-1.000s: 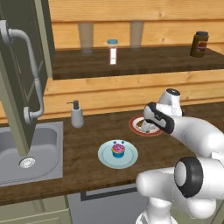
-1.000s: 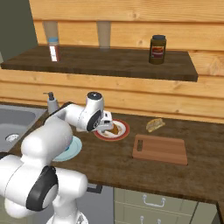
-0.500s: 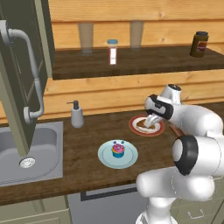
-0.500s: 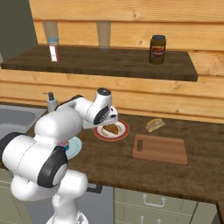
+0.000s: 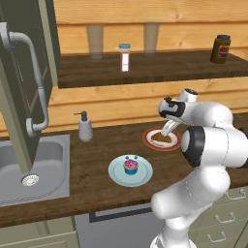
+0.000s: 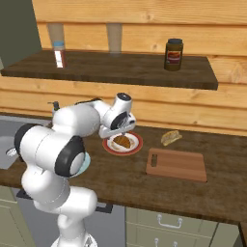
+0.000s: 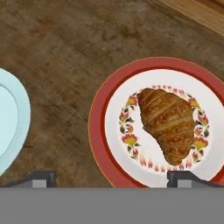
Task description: From the different types of pastries on the counter, select a croissant and place it on the cutting board. Then retrieve a jar of jam from the cabinet and place it alongside the croissant on the cutting board.
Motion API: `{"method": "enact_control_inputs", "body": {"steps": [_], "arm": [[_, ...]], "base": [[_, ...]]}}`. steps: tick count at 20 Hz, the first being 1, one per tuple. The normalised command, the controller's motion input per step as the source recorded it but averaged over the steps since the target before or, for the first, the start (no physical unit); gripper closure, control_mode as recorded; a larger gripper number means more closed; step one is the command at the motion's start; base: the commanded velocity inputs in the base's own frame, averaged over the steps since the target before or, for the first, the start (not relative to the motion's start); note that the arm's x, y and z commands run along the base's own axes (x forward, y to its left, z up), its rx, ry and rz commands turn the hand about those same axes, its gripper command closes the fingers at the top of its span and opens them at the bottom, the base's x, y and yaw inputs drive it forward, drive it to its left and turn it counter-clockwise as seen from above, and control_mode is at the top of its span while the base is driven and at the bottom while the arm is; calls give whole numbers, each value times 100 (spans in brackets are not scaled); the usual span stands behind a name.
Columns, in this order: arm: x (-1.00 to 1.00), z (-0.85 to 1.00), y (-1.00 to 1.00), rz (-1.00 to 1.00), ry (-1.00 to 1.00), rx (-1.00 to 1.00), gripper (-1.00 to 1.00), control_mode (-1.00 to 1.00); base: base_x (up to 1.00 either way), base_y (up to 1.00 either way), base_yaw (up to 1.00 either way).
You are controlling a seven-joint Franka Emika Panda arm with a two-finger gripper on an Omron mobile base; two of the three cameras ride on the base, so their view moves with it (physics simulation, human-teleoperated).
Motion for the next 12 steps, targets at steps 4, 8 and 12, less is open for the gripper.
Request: {"method": "enact_control_inputs", "body": {"steps": [4, 8, 12], "arm": [[39, -13, -19, 12, 0, 0, -100, -100], [9, -2, 0, 0, 0, 0, -100, -100], [19, -28, 0, 0, 0, -5, -100, -100]], "base": [[0, 0, 0], [0, 0, 0], [0, 0, 0]]}}
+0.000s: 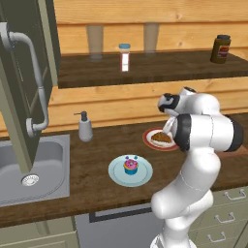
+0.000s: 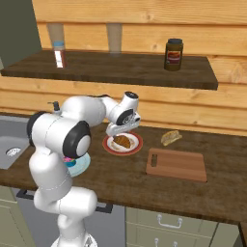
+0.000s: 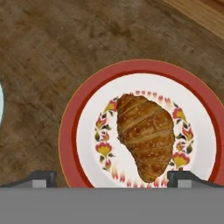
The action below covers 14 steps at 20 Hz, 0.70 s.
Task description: From the different types of pastries on the counter, select a croissant and place it on the cutting board. Then retrieve a jar of jam from the cabinet and place it alongside the croissant on the cutting board.
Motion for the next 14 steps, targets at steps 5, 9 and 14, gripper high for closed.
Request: {"method": "enact_control_inputs", "body": {"steps": [5, 9, 14], "arm": [[24, -47, 0, 3, -2, -10, -100, -100], [4, -5, 0, 1, 0, -1, -100, -100], [49, 0, 0, 0, 0, 0, -100, -100]], "base": [[0, 0, 0], [0, 0, 0], [0, 0, 0]]}}
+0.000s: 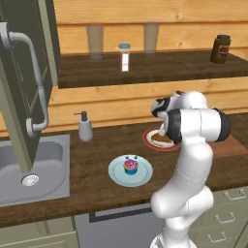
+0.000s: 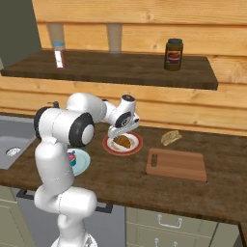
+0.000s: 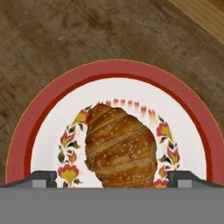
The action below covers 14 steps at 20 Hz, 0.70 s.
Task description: From the different types of pastries on the counter, select a croissant and place it on the cutting board. Then retrieve a jar of jam from the cabinet and place it alongside the croissant on the cutting board.
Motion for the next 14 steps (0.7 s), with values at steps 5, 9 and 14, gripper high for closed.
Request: {"method": "enact_control_inputs", "body": {"steps": [5, 9, 14], "arm": [[31, 0, 0, 0, 0, 0, -100, -100], [0, 0, 0, 0, 0, 0, -100, -100], [0, -13, 0, 0, 0, 0, -100, -100]], "base": [[0, 0, 0], [0, 0, 0], [0, 0, 0]]}}
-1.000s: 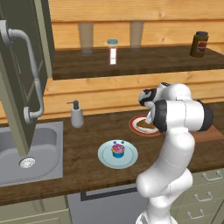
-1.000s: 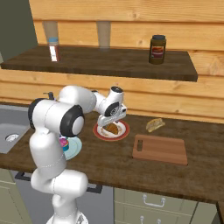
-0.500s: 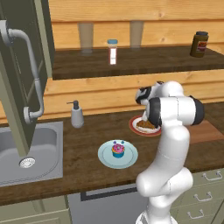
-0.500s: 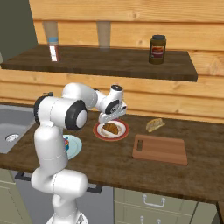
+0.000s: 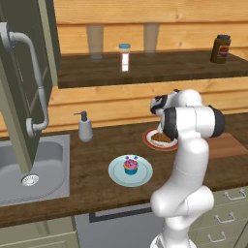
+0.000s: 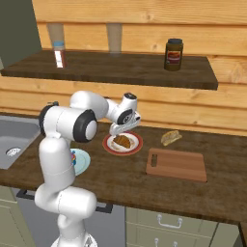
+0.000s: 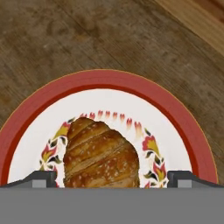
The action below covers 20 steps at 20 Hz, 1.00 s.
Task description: From the different types of pastries on the counter, select a croissant and place it on the cutting board. Then retrieve a jar of jam from the cabinet and place it alongside the croissant on the cutting board.
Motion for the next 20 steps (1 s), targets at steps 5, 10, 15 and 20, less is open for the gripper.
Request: {"method": "enact_control_inputs", "body": {"steps": [5, 10, 15, 20], "arm": [[0, -21, 0, 0, 0, 0, -100, -100], [2, -24, 0, 0, 0, 0, -100, -100], [7, -28, 0, 0, 0, 0, -100, -100], [6, -36, 0, 0, 0, 0, -100, -100]], "base": [[0, 0, 0], [0, 0, 0], [0, 0, 0], [0, 0, 0]]}}
